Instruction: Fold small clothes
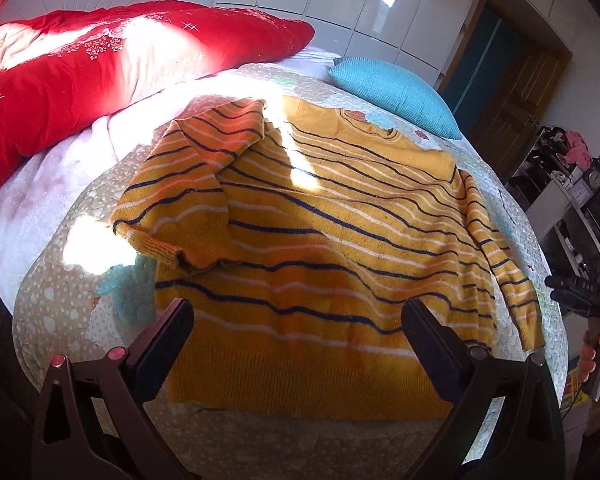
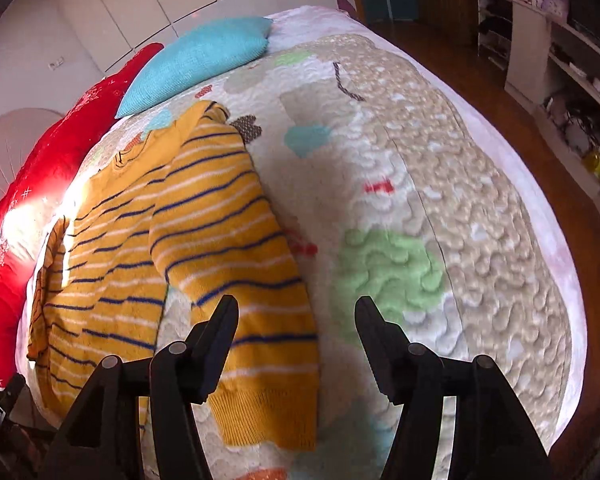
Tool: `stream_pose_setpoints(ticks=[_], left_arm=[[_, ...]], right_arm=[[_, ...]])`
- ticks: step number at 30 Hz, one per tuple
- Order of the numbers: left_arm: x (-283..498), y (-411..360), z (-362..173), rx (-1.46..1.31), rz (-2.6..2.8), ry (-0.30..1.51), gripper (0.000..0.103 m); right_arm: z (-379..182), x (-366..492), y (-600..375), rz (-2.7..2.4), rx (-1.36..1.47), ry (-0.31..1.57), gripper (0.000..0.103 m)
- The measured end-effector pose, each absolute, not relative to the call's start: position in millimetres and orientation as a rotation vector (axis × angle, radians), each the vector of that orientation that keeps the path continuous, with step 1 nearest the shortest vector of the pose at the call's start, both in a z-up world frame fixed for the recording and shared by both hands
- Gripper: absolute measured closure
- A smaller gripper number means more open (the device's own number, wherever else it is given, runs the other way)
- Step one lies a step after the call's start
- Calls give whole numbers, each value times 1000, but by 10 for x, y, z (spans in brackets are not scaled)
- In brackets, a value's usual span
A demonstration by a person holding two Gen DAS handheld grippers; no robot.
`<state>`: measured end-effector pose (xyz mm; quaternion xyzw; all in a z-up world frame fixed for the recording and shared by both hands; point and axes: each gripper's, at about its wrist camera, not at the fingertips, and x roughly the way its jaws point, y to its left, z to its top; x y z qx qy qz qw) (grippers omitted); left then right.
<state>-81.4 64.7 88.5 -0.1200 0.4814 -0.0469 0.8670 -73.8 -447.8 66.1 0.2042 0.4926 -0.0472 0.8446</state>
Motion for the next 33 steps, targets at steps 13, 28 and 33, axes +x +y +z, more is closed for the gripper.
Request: stream_pose_setpoints(ticks=[13,28,33], left_arm=[[-934,389,1059,-203,-156,997,0],[-945,271,967,-173,-165,961,0],[-872,277,906,-200,-169,985,0]], right_arm=[[613,-1048,-4238,-22,564,885,92],[848,-1731,-5835,-462,691,741,57],[633,-1944,-5641,-306,871,712,49]])
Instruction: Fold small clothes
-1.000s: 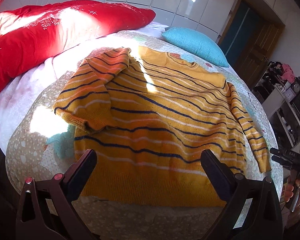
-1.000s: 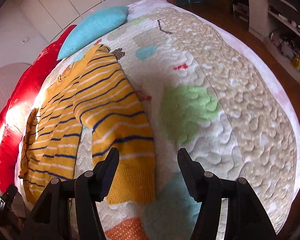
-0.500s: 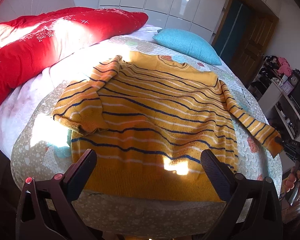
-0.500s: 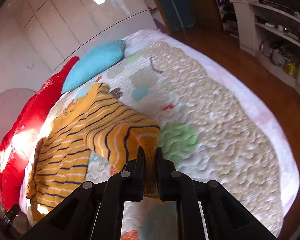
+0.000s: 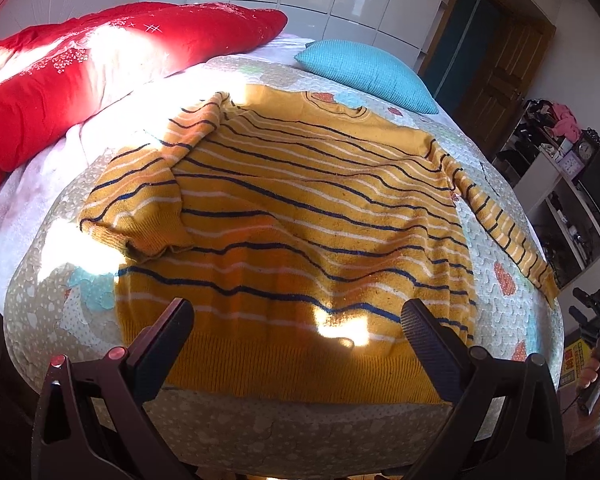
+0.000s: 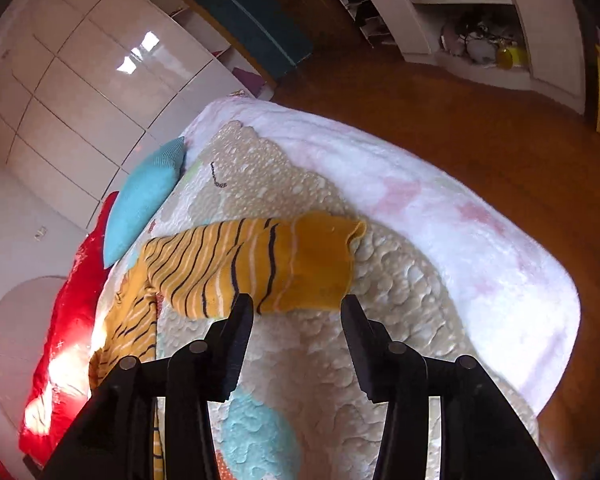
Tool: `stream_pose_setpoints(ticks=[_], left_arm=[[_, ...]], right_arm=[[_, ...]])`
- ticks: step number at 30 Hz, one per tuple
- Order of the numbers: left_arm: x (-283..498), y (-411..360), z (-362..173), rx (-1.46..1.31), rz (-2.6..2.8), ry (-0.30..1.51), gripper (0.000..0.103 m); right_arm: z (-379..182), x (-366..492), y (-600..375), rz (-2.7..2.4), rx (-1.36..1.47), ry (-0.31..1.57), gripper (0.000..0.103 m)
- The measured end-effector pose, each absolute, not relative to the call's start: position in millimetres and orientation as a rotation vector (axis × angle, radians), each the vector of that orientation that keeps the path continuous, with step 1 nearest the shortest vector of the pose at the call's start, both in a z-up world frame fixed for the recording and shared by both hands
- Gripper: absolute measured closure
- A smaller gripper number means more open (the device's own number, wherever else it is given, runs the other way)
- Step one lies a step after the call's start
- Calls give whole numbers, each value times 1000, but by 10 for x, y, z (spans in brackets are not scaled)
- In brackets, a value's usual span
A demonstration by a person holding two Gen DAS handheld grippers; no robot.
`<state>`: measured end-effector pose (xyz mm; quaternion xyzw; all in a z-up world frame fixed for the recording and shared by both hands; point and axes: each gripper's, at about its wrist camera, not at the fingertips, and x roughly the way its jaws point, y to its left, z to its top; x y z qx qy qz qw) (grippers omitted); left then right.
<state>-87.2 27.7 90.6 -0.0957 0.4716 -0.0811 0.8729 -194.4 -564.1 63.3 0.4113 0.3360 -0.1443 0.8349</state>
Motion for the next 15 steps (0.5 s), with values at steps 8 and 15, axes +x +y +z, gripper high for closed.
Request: stream_pose_setpoints(ticks=[8,15], left_arm=[[-885,250,907,-192,-176,993,0],[-869,519,929,-253,-123,977,0]], right_arm=[[198,-1626,-5641,-376,998,658,42],[542,-1351,-5782,-469,910,645,93]])
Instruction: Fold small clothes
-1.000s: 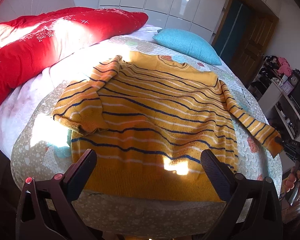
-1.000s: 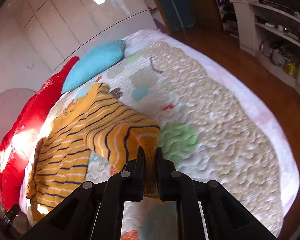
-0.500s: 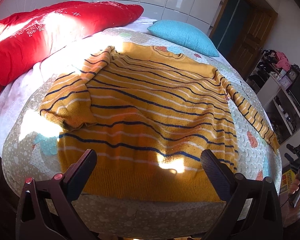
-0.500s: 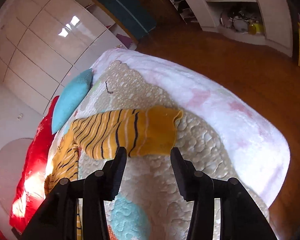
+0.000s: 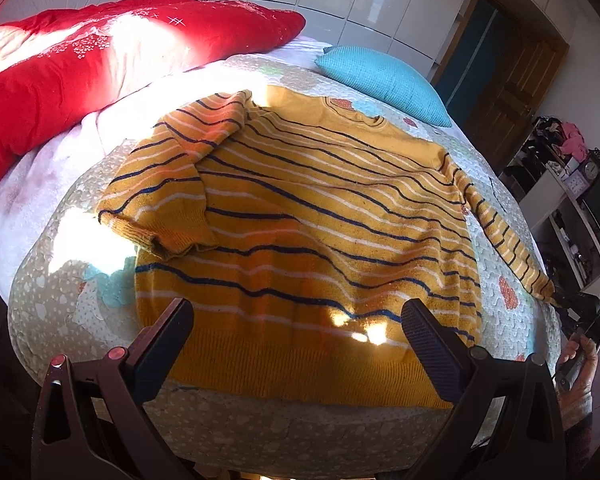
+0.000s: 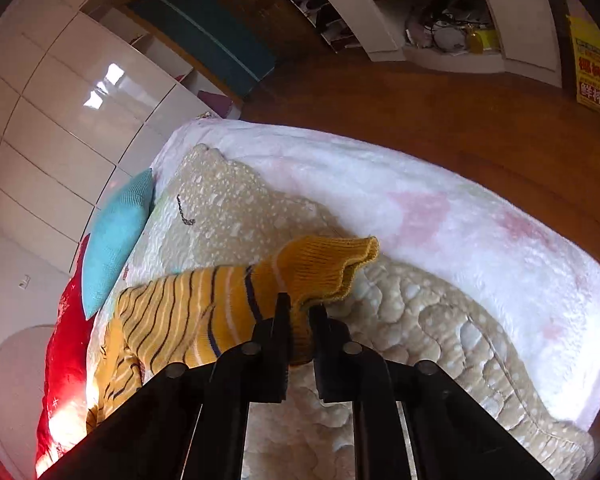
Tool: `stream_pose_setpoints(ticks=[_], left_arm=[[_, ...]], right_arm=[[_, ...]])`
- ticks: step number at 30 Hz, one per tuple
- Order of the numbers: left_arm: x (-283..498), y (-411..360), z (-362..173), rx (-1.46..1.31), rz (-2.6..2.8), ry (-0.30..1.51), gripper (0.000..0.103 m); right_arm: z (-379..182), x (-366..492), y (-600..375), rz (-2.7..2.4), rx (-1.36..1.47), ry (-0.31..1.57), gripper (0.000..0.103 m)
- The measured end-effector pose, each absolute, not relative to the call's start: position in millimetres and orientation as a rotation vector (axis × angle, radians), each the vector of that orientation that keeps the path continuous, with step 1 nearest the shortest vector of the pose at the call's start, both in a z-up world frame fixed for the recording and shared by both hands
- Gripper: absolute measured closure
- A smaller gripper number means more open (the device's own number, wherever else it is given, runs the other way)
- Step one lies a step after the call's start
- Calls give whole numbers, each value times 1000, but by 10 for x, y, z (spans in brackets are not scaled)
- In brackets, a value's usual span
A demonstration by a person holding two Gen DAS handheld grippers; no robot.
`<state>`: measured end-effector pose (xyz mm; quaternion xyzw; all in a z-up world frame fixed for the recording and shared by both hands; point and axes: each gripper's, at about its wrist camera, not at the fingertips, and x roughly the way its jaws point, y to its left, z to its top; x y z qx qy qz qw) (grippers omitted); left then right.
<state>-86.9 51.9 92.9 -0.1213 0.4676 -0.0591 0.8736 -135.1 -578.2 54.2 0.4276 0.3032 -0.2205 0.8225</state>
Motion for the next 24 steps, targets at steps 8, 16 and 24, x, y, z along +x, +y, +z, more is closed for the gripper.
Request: stream_pose_setpoints(ticks=[8,16,24], left_arm=[[-852,981,928,-363,-82,928,0],[-1051,1647,875,-416,37,863,0],[-1305,2301,624,-491,188,862,0]], right_arm=[[1782,-342,-4851,-265,606,613,93],[1842,1212,-2791,101,450,740,94],[1140,2151,-1017,264,272,911,95]])
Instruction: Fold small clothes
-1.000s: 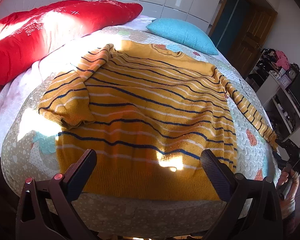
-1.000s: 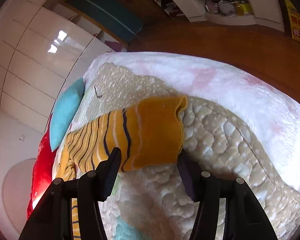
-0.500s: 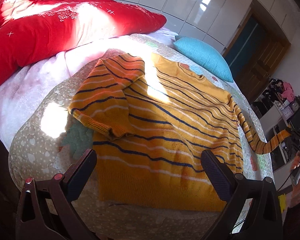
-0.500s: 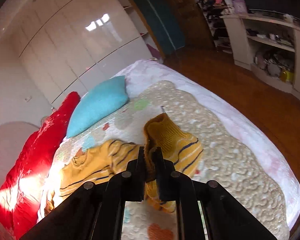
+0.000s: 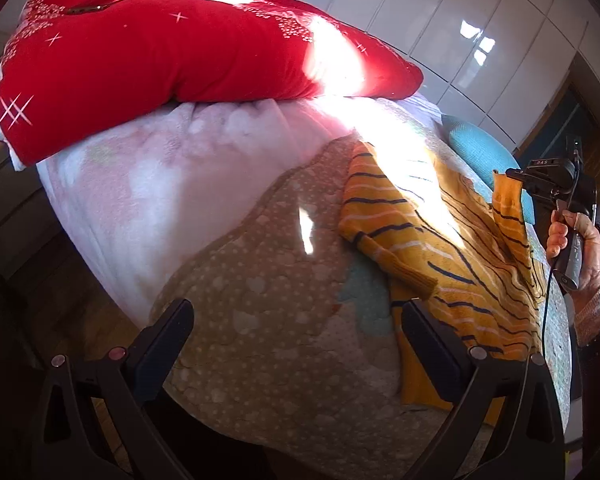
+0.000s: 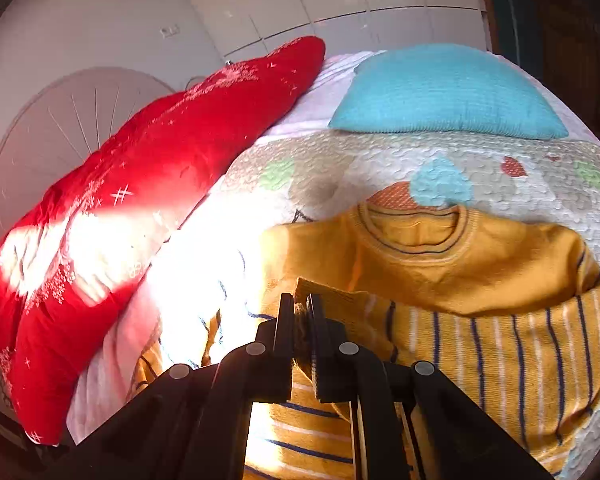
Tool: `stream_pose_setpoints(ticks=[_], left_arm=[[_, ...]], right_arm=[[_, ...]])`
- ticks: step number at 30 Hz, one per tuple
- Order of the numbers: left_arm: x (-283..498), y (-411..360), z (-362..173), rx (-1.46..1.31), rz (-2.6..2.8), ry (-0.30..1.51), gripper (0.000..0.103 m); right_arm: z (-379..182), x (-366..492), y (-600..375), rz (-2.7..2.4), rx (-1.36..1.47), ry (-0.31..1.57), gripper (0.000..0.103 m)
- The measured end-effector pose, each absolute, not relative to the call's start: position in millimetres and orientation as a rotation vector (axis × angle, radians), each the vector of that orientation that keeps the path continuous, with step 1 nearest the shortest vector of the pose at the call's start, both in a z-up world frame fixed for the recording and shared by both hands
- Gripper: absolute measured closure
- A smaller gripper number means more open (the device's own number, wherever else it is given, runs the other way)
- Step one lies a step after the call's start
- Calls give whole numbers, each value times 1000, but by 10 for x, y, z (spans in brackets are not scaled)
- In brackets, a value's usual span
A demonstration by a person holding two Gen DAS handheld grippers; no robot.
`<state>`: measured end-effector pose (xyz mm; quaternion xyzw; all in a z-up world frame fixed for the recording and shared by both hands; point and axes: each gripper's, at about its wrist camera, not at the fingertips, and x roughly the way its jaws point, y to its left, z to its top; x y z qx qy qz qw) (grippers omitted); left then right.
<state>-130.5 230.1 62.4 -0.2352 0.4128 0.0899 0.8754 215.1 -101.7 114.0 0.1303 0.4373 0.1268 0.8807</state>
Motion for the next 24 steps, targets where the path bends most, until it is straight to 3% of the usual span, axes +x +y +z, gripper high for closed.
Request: stream_pose_setpoints(ticks=[7,11,13,14,15,17,18,23,24], left_arm=[[-1420,2524,527,-543,228,856,0],[-1467,2577,519,-556,225,841,0],[-1496,2573,529,-555,228,837,0],[-1506,2578,517,-555,228,838,0],[-1513,2574,509,-558,227,840,0],[-1500,2567,473,-565,221,847,0],[-1492,2553,458,-570,216,851,0],[-1488,2401,459,-565,168,865,0],[-1496,2369,480,-551,165,860,0]], right_arm=[[496,2422,-324,326,206,1051,98],[533,2355,-223,369,179,1044,98],[620,2286,-297,340,121,1031,92],[637,2253,-342,316,75,1029,82],[640,2214,-393,299,31,1031,65],[601,2144,-487,292,-35,1048,48],[559,2101,-536,290,-55,1060,46],[216,2105,-656,257,-90,1112,47],[169,2119,-654,238,-103,1102,65]])
